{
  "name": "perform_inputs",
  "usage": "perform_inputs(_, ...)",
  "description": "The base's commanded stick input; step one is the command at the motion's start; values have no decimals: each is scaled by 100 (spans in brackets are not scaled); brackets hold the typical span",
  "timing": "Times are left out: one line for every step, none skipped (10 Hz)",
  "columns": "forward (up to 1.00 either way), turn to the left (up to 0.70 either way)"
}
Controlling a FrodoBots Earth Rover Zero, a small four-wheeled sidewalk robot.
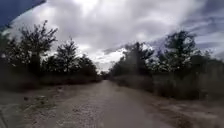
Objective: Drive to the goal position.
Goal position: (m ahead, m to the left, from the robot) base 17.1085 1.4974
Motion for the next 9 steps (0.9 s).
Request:
perform_inputs(45, 0)
perform_inputs(45, 0)
perform_inputs(45, 0)
perform_inputs(45, 0)
perform_inputs(45, 0)
perform_inputs(45, 0)
perform_inputs(45, 0)
perform_inputs(45, 0)
perform_inputs(45, 0)
